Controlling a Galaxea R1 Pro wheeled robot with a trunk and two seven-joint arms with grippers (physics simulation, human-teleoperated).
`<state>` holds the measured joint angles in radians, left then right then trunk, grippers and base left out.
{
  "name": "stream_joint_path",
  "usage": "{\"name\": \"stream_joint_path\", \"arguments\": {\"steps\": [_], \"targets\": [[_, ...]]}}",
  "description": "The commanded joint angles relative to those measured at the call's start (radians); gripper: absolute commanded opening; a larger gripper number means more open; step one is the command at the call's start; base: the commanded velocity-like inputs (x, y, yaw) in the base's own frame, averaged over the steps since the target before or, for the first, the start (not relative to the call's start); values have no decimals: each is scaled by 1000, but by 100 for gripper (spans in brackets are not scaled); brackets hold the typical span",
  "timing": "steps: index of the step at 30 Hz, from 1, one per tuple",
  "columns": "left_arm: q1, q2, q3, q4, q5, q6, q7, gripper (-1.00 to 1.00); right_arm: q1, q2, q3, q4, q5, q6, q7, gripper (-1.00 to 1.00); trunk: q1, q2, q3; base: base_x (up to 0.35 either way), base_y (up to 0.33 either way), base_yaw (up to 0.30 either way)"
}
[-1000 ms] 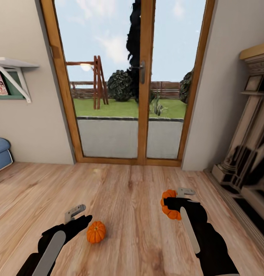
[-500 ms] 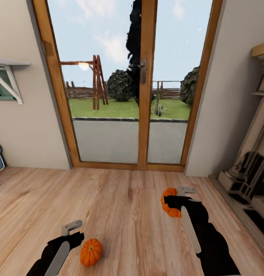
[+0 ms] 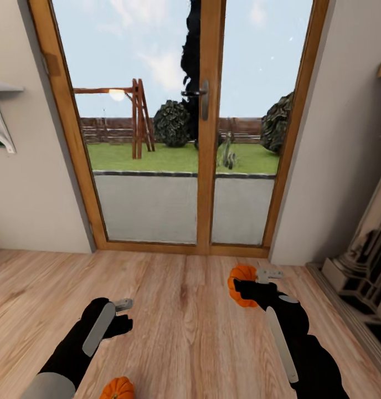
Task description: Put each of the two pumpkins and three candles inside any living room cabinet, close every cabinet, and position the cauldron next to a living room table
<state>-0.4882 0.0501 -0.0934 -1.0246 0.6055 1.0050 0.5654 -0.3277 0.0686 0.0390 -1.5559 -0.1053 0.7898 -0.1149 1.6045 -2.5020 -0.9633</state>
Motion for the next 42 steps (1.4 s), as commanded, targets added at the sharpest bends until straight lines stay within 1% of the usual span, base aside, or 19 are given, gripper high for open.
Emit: {"name": "stream_joint_path", "arguments": {"steps": [1, 3, 4, 5, 6, 8, 9, 17, 22, 26, 30, 32, 34, 35, 36, 37, 39, 40, 42], "targets": [[-18, 1, -3, 29, 11, 3, 10, 100, 2, 0, 1, -4, -11, 1, -1, -100, 0, 0, -1, 327, -60, 0], [-65, -3, -5, 113, 5, -3, 10, 100, 8, 0, -1, -9, -21, -2, 40, -100, 0, 0, -1, 321, -34, 0], [-73, -4, -6, 127, 1, -8, 11, 100, 8, 0, -1, -10, -30, -3, 50, -100, 0, 0, -1, 301, -36, 0], [-83, -6, -8, 152, -8, -30, 10, 100, 10, 0, -2, -11, -56, -3, 67, -100, 0, 0, -1, 226, -38, 0], [-90, -8, -10, 177, -22, -63, 9, 100, 11, -1, -3, -12, -91, -3, 78, -100, 0, 0, -1, 145, -24, 0], [-100, -11, -10, 255, -63, -181, 3, 100, 15, -4, -5, -13, -203, -2, 94, -100, 0, 0, -1, 52, -9, 0], [-101, -10, -8, 270, -69, -203, 2, 100, 17, -6, -5, -13, -223, -2, 96, -100, 0, 0, -1, 16, -3, 0], [-102, -7, -6, 300, -75, -226, 1, 100, 18, -9, -6, -13, -243, -4, 98, -100, 0, 0, -1, 5, -1, 0], [-102, -5, -7, 327, -76, -228, 2, 100, 18, -10, -5, -13, -247, 1, 99, -100, 3, -2, -20, 0, 0, 0], [-102, -6, -10, 372, -77, -229, 2, 100, 18, -10, -5, -13, -251, 3, 115, -100, 4, -3, -36, 0, 0, 0], [-102, -10, -12, 459, -82, -246, 1, 100, 22, -11, -6, -13, -259, 4, 180, -100, 6, -4, -51, 0, 0, 0], [-102, -11, -12, 489, -85, -277, 0, 100, 27, -17, -9, -13, -261, 5, 229, -100, 7, -4, -59, 0, 0, 0], [-102, -11, -13, 508, -87, -317, -1, 100, 31, -32, -17, -13, -262, 5, 306, -100, 8, -4, -67, 0, 0, 0], [-102, -11, -14, 515, -88, -333, -1, 100, 33, -46, -21, -13, -269, 5, 369, -100, 8, -5, -71, 0, 0, 0], [-102, -11, -14, 517, -88, -340, -1, 100, 35, -56, -24, -13, -281, 6, 411, -100, 9, -5, -75, 0, 0, 0], [-102, -10, -14, 518, -88, -342, -1, 100, 36, -61, -25, -13, -289, 6, 431, -100, 9, -5, -78, 0, 0, 0], [-102, -9, -15, 520, -88, -348, -1, 100, 38, -84, -29, -13, -331, 7, 485, -100, 10, -6, -86, 0, 0, 0], [-102, -10, -15, 521, -88, -350, -1, 100, 38, -94, -31, -13, -354, 7, 499, -100, 11, -6, -90, 0, 0, 0], [-102, -10, -15, 521, -89, -352, -1, 100, 39, -103, -31, -12, -377, 8, 508, -100, 12, -6, -98, 0, 0, 0]]}}
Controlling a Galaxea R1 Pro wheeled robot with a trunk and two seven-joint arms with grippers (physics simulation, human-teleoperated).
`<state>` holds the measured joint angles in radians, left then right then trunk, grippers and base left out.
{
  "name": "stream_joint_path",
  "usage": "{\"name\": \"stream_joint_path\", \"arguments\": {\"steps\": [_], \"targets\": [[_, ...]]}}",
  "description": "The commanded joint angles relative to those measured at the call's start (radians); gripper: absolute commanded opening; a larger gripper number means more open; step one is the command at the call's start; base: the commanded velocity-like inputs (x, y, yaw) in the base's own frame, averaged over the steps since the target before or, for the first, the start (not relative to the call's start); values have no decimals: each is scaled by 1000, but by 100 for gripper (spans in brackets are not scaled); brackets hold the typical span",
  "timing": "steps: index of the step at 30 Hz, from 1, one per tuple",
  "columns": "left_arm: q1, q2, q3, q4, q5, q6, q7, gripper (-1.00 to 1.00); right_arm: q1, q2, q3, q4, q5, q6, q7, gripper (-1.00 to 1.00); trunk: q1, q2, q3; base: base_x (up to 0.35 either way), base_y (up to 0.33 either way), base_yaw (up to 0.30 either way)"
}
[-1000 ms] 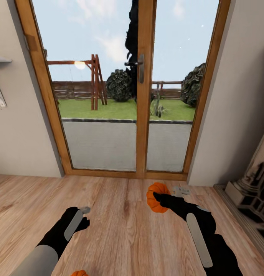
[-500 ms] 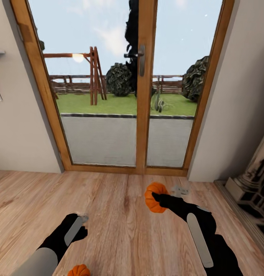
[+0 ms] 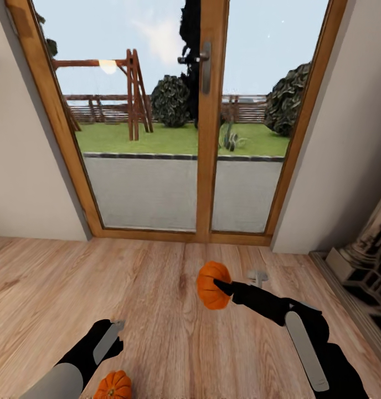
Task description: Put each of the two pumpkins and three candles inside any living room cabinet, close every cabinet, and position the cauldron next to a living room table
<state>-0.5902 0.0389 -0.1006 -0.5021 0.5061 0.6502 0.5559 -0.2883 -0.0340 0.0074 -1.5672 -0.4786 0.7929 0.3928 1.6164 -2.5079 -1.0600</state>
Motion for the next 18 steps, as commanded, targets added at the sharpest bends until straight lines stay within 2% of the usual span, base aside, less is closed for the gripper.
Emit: {"name": "stream_joint_path", "arguments": {"steps": [1, 5, 7, 9, 13, 18], "targets": [[0, 1, -8, -1, 10, 2, 9, 100, 0, -7, 0, 0, -26, 5, 7, -100, 0, -1, -5, 0, 0, 0], [0, 1, -8, -1, 9, 0, 9, 100, 0, -26, -1, 2, -73, 5, 15, -100, 2, -2, -20, 0, 0, 0], [0, 1, -8, -1, 9, -9, 9, 100, 0, -30, -1, 2, -79, 5, 16, -100, 3, -2, -28, 0, 0, 0], [0, 1, -8, -1, 9, -50, 8, 100, 0, -34, -1, 2, -84, 5, 17, -100, 4, -3, -36, 0, 0, 0], [0, 1, -12, -1, 9, -67, 7, 100, 0, -35, -1, 3, -85, 5, 17, -100, 6, -4, -51, 0, 0, 0], [0, 3, -46, -1, 11, -72, -23, 100, 1, -35, -1, 2, -88, 5, 17, -100, 8, -5, -71, 0, 0, 0]]}}
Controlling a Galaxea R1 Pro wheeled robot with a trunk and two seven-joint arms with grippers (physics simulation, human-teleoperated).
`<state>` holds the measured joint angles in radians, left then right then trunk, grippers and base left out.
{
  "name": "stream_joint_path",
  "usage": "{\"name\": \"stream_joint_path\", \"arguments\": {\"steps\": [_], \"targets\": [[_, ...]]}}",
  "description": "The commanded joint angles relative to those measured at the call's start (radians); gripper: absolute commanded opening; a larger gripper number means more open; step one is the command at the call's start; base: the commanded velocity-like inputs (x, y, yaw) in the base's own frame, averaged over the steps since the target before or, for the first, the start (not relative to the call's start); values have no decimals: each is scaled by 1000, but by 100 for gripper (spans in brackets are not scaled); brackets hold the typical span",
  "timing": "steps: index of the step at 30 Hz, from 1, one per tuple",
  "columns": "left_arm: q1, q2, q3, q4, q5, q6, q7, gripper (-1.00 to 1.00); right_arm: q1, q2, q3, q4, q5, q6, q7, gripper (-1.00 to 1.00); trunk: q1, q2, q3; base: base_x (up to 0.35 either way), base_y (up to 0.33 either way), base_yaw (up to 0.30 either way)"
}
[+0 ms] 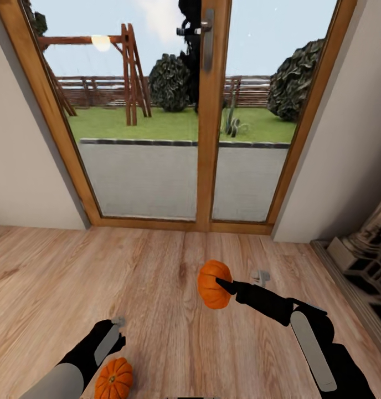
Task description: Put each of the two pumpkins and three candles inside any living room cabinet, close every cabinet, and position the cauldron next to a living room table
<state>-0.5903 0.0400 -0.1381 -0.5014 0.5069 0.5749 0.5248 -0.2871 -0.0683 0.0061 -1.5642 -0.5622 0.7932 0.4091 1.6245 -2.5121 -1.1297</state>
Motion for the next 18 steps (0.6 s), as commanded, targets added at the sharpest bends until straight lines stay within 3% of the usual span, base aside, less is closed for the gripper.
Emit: {"name": "stream_joint_path", "arguments": {"steps": [1, 5, 6, 8, 9, 10, 11, 17, 18], "targets": [[0, 2, -15, -2, 10, 3, -3, 100, -1, 0, 0, -1, -6, 4, 1, -100, 0, -1, -5, 0, 0, 0], [0, 6, -38, -2, 10, 5, -90, 100, -1, 7, 4, -3, -32, 3, -1, -100, 2, -2, -20, 0, 0, 0], [0, 7, -43, -2, 8, 6, -115, 100, -14, 50, 4, -1, -40, 2, -44, -100, 2, -2, -24, 0, 0, 0], [0, 7, -43, -2, 7, 6, -121, 100, -47, 102, 4, -2, -42, -9, -121, -100, 3, -2, -32, 0, 0, 0], [0, 7, -44, -2, 7, 6, -122, 100, -69, 138, 3, -3, -43, -42, -179, -100, 4, -3, -36, 0, 0, 0], [0, 7, -44, -2, 7, 6, -123, 100, -77, 154, 5, -2, -43, -82, -206, -100, 4, -3, -40, 0, 0, 0], [0, 10, -44, -3, 7, 3, -123, 100, -88, 174, 14, 3, -46, -185, -239, -100, 5, -3, -44, 0, 0, 0], [0, 13, -43, -3, 7, 1, -119, 100, -89, 174, 41, 4, -47, -222, -162, -100, 5, -3, -47, 0, 0, 0], [0, 12, -44, -3, 7, 0, -119, 100, -88, 157, 40, 3, -46, -224, -57, -100, 5, -3, -47, 0, 0, 0]]}}
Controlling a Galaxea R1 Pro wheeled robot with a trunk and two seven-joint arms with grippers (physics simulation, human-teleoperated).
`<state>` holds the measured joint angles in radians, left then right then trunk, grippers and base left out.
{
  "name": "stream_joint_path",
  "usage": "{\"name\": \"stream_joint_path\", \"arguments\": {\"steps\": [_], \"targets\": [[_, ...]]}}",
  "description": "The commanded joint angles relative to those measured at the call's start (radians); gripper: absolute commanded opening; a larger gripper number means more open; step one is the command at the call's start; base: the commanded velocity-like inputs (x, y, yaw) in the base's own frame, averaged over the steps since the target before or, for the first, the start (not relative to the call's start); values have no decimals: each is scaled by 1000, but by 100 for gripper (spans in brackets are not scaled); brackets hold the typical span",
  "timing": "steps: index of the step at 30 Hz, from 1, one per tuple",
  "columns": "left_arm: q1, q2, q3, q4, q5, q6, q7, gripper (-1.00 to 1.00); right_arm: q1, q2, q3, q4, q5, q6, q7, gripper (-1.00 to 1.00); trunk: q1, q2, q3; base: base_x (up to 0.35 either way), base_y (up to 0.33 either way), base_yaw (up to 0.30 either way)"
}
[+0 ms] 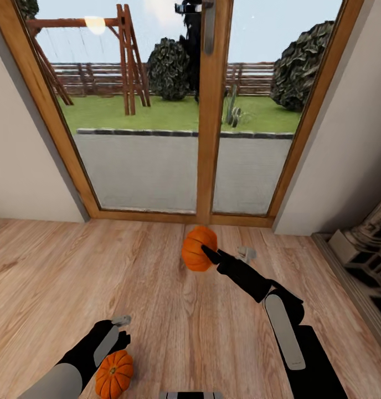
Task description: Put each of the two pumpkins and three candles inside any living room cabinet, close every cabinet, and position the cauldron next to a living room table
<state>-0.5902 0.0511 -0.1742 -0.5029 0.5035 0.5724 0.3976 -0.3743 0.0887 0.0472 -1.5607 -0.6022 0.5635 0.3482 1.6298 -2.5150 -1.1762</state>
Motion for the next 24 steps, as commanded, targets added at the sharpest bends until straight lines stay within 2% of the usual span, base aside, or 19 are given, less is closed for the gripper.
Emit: {"name": "stream_joint_path", "arguments": {"steps": [1, 8, 17, 24], "targets": [[0, 1, -8, -2, 10, 3, 9, 100, 0, -4, -1, -1, -6, 6, 23, -100, 0, 0, -1, 0, 0, 0], [0, 2, -7, -2, 10, 1, 9, 100, 0, -13, -1, -1, -5, 6, 57, -100, 0, 0, -1, 0, 0, 0], [0, 2, -8, -2, 10, 1, 9, 100, 0, -25, -1, 0, -7, 6, 62, -100, 4, -2, -36, 0, 0, 0], [0, 1, -8, -2, 10, -1, 7, 100, 0, -26, -1, 1, -7, 6, 62, -100, 4, -2, -36, 0, 0, 0]]}}
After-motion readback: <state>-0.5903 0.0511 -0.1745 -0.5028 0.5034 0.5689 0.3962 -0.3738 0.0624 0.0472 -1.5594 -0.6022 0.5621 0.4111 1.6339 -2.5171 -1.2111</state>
